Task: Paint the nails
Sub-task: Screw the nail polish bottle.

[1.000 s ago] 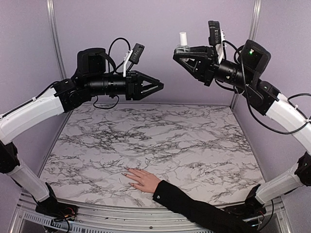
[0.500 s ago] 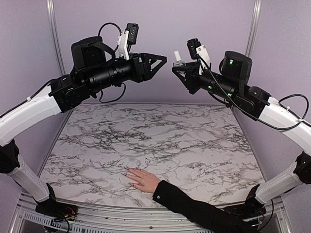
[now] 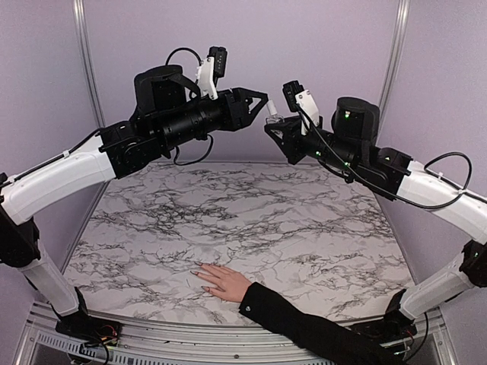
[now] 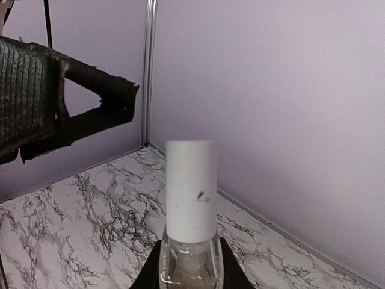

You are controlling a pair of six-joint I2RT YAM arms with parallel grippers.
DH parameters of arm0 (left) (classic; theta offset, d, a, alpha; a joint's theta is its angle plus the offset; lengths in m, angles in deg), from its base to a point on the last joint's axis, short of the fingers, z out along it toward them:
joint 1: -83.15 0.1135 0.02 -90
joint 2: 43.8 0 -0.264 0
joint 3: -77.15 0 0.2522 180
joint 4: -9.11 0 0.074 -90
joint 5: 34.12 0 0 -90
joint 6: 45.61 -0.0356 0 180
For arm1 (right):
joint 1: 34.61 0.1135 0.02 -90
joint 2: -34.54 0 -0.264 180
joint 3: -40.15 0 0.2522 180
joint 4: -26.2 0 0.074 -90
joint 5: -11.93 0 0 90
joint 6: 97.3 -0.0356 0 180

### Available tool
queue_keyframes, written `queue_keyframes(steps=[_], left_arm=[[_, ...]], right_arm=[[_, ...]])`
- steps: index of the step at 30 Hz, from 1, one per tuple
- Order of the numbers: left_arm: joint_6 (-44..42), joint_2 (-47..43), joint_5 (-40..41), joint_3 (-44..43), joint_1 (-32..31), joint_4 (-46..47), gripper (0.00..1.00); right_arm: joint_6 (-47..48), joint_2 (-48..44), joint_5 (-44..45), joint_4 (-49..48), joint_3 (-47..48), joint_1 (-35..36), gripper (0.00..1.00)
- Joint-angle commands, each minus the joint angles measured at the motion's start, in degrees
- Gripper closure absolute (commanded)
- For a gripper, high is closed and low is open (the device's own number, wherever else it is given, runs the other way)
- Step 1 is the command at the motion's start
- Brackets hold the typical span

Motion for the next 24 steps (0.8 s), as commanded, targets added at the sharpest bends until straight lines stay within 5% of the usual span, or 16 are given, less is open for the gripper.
queue_keyframes(steps=[1,13,24], left_arm=[[1.70,0.36,1.24,-1.04,-0.33,2.73,0.52],[4.75,2.07,1.25,-1.98,-0.29,2.83,0.55],[5.61,3.60,-0.63,-3.08,-0.29,2.87,0.68]], right_arm=[[-1.24,-0.71,0.05,-3.44,0.81,0.70,1.00],[-0.32,-0.31,-1.37,-2.93,1.29,1.48,1.00],[0.49,0.09,-2.43,-2.83,1.67,1.93,1.00]])
